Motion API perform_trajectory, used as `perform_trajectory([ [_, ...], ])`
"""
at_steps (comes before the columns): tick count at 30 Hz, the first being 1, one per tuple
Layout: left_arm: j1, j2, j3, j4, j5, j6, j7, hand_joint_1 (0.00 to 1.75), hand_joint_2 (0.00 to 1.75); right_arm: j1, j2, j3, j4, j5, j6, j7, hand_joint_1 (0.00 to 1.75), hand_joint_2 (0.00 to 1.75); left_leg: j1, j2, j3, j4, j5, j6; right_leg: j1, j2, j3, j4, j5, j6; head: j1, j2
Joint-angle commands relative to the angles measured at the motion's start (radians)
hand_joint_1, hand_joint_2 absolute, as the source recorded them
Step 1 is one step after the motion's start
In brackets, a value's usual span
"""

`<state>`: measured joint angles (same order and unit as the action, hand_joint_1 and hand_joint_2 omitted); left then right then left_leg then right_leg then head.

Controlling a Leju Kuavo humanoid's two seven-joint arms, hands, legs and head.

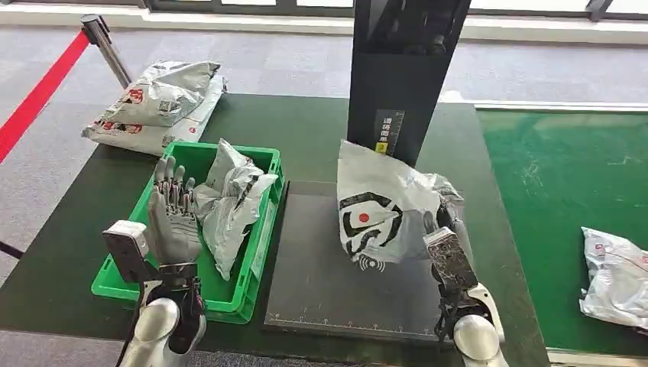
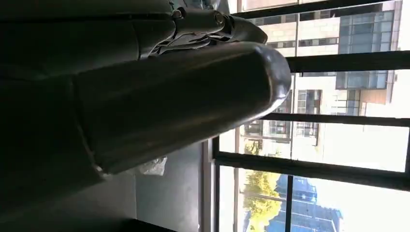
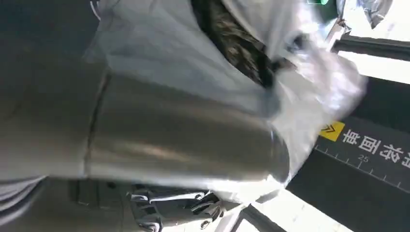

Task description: Moved the parcel from conveyor to table for the left to box.

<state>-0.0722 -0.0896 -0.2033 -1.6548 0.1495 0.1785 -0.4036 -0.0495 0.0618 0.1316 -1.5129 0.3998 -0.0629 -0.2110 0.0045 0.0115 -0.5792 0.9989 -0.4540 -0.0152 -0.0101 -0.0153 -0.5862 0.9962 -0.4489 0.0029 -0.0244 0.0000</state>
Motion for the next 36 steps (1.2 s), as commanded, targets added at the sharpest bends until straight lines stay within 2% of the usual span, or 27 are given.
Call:
perform_trajectory([
  [1, -0.012, 0.009, 0.014, 0.034, -0.002, 0.004, 0.005, 0.0, 0.0, -0.015, -0.042, 0.063, 0.015, -0.001, -0.005, 0.006, 0.0, 0.0, 0.0, 0.0, 0.001, -0.001, 0.0, 0.0, 0.0, 0.001, 0.001, -0.001, 0.0, 0.0, 0.0, 0.0],
  [5, -0.017, 0.005, 0.026, 0.014, -0.001, 0.01, 0.029, 0.0, 0.0, -0.028, -0.067, 0.105, 0.008, 0.114, -0.006, 0.061, 0.0, 0.0, 0.0, 0.0, 0.002, -0.001, 0.0, 0.0, 0.0, 0.002, 0.002, -0.002, 0.0, 0.0, 0.0, 0.0],
  [11, -0.015, 0.002, 0.026, 0.024, 0.01, 0.034, 0.087, 0.0, 0.0, -0.026, -0.064, 0.101, 0.015, 0.13, 0.012, 0.091, 0.0, 0.0, 0.0, 0.0, 0.001, -0.001, 0.0, 0.0, 0.0, 0.002, 0.001, -0.001, 0.001, 0.0, 0.0, 0.0],
  [14, -0.01, 0.017, -0.003, 0.024, 0.012, 0.048, 0.118, 0.0, 0.0, -0.001, -0.077, 0.116, 0.017, 0.063, 0.098, 0.039, 0.0, 0.0, 0.001, 0.0, 0.002, -0.001, 0.0, 0.0, 0.001, 0.001, 0.002, -0.002, 0.0, 0.0, 0.0, 0.0],
  [17, -0.028, 0.014, -0.036, 0.033, -0.033, 0.063, 0.104, 0.0, 0.0, -0.004, -0.076, 0.152, 0.033, 0.039, 0.151, -0.001, 0.0, 0.0, 0.001, -0.001, 0.003, -0.002, 0.0, 0.0, 0.0, 0.002, 0.003, -0.003, 0.0, 0.0, 0.0, 0.0],
  [18, -0.038, 0.01, -0.05, 0.038, -0.044, 0.065, 0.094, 0.0, 0.0, -0.007, -0.078, 0.17, 0.036, 0.0, 0.199, -0.044, 0.0, 0.0, 0.001, -0.001, 0.002, -0.001, 0.0, 0.0, 0.001, 0.001, 0.002, -0.002, 0.0, 0.0, 0.0, 0.0],
  [24, -0.044, 0.004, -0.056, 0.04, -0.049, 0.069, 0.092, 0.0, 0.0, -0.007, -0.07, 0.175, 0.037, 0.0, 0.197, -0.04, 0.0, 0.0, 0.001, -0.002, 0.002, -0.001, 0.0, 0.0, 0.001, 0.0, 0.002, -0.002, 0.0, 0.0, 0.0, 0.0],
  [25, -0.055, 0.018, -0.089, 0.055, -0.101, 0.079, 0.088, 0.0, 0.0, -0.008, -0.085, 0.193, 0.022, -0.027, 0.232, -0.093, 0.0, 0.0, 0.001, -0.002, 0.002, -0.002, 0.0, 0.0, 0.001, 0.0, 0.003, -0.002, 0.0, 0.0, 0.0, 0.0],
  [27, -0.057, 0.023, -0.126, 0.063, -0.168, 0.094, 0.083, 0.0, 0.0, -0.008, -0.079, 0.184, 0.008, -0.007, 0.196, -0.089, 0.0, 0.0, 0.0, -0.002, 0.002, -0.002, 0.001, 0.0, 0.001, 0.0, 0.003, -0.002, 0.0, 0.0, 0.0, 0.0],
  [28, -0.053, 0.036, -0.162, 0.06, -0.229, 0.096, 0.089, 0.0, 0.0, -0.011, -0.066, 0.162, -0.004, -0.012, 0.164, -0.043, 0.0, 0.0, 0.001, -0.003, 0.002, -0.002, 0.001, 0.001, 0.001, -0.001, 0.003, -0.003, 0.0, 0.0, 0.0, 0.0],
  [32, -0.071, 0.044, -0.189, 0.066, -0.243, 0.056, 0.119, 0.0, 0.0, -0.027, -0.086, 0.165, 0.01, -0.001, 0.206, 0.062, 0.0, 0.0, 0.0, -0.002, 0.001, -0.001, 0.0, 0.0, 0.0, 0.0, 0.001, -0.001, 0.0, 0.0, 0.0, 0.0],
  [33, -0.082, 0.043, -0.189, 0.073, -0.241, 0.047, 0.126, 0.0, 0.0, -0.028, -0.083, 0.165, 0.013, -0.003, 0.208, 0.065, 0.0, 0.0, 0.0, -0.002, 0.002, -0.001, 0.0, 0.0, 0.0, 0.0, 0.002, -0.002, 0.0, 0.0, 0.0, 0.0],
  [34, -0.087, 0.043, -0.19, 0.08, -0.238, 0.023, 0.124, 0.0, 0.0, -0.03, -0.086, 0.183, 0.002, -0.069, 0.249, -0.039, 0.0, 0.0, 0.0, -0.002, 0.001, -0.001, 0.0, 0.0, 0.0, 0.0, 0.001, -0.001, 0.0, 0.0, 0.0, 0.0],
  [36, -0.09, 0.042, -0.19, 0.08, -0.238, 0.023, 0.124, 0.0, 0.0, -0.031, -0.08, 0.187, 0.001, -0.066, 0.248, -0.034, 0.0, 0.0, 0.0, -0.001, 0.001, -0.001, 0.0, 0.0, -0.001, 0.0, 0.001, -0.001, 0.0, 0.0, 0.0, 0.0],
])
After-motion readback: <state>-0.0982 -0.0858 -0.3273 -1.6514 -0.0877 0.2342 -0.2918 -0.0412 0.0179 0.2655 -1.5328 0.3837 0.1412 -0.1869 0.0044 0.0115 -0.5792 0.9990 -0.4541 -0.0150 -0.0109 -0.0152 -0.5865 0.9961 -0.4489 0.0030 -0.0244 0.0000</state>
